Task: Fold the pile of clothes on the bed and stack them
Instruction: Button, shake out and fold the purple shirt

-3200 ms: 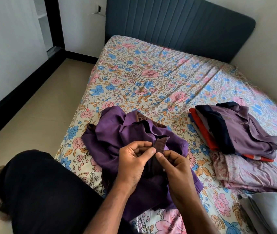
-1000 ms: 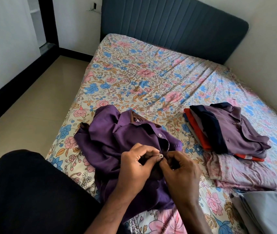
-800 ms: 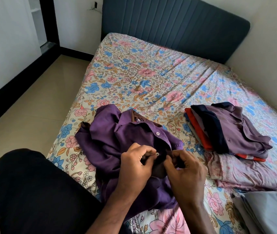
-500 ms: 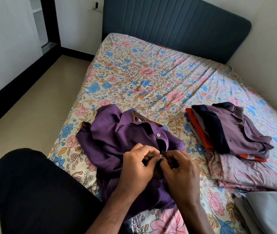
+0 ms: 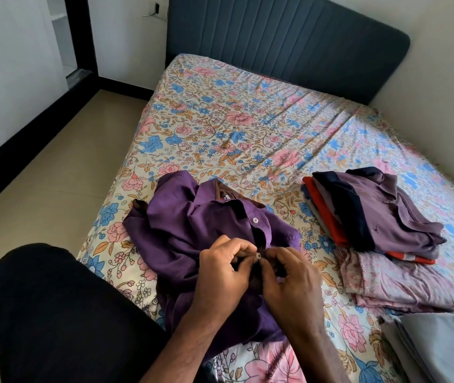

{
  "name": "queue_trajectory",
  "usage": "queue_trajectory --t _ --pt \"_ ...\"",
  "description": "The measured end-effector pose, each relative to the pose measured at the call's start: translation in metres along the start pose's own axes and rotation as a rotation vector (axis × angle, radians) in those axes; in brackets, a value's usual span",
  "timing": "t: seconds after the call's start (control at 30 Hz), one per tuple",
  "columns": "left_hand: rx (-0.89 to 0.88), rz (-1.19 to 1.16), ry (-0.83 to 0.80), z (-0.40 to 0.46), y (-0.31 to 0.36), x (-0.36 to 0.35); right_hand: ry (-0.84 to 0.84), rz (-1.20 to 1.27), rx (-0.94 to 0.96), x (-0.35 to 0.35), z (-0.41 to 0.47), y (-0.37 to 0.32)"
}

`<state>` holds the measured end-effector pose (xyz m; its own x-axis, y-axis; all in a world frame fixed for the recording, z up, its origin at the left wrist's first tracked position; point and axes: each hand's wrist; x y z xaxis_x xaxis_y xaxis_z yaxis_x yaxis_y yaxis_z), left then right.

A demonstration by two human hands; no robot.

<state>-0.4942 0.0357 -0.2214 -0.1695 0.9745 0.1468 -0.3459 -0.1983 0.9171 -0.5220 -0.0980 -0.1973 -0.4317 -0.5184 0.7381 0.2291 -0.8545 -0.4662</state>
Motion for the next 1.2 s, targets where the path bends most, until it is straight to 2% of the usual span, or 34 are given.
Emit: queue_trajectory --t 0.17,0.33,0.47,0.6,0.7,0.8,0.87,0.93,1.07,1.2 --pt "-0.053 0.023 0.014 -0.001 -0.001 0.000 -0.005 0.069 -0.030 0.000 0.000 -0.002" --pt "-0.048 -0.016 0.010 0.000 -0.006 0.002 -0.079 0.289 -0.189 0.001 0.004 -0.001" --pt "-0.172 0.163 -0.019 0.001 -0.008 0.002 -0.146 0.336 -0.184 0.003 0.006 0.005" --pt "-0.209 0.329 -0.024 0.005 -0.007 0.008 -0.193 0.289 -0.185 0.002 0.003 0.012" --pt "-0.278 0.392 -0.179 0.006 -0.003 0.016 -0.228 0.214 -0.113 0.007 0.003 0.020" --pt "-0.340 0.485 -0.344 0.006 -0.001 0.015 -0.319 0.097 0.112 0.011 0.004 0.023" --pt "-0.365 0.504 -0.386 0.006 -0.006 0.011 -0.359 0.087 0.175 0.010 0.003 0.025" --pt "-0.361 0.461 -0.358 0.006 -0.012 0.011 -0.327 0.070 0.177 0.010 0.002 0.028" --pt "-0.373 0.469 -0.201 0.006 -0.018 0.010 -0.201 0.045 0.153 0.011 0.003 0.031" --pt "-0.316 0.378 -0.179 0.004 -0.013 0.006 -0.087 0.054 0.123 0.010 0.002 0.030"
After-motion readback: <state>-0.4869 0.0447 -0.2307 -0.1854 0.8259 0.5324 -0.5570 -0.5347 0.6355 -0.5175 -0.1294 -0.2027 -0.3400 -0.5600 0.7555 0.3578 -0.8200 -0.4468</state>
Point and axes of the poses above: each hand's wrist, its own z-axis towards the middle knuckle, its own x-axis out of the back of the hand, y = z × x, and after that the axes turned 3 degrees about x, right-handed
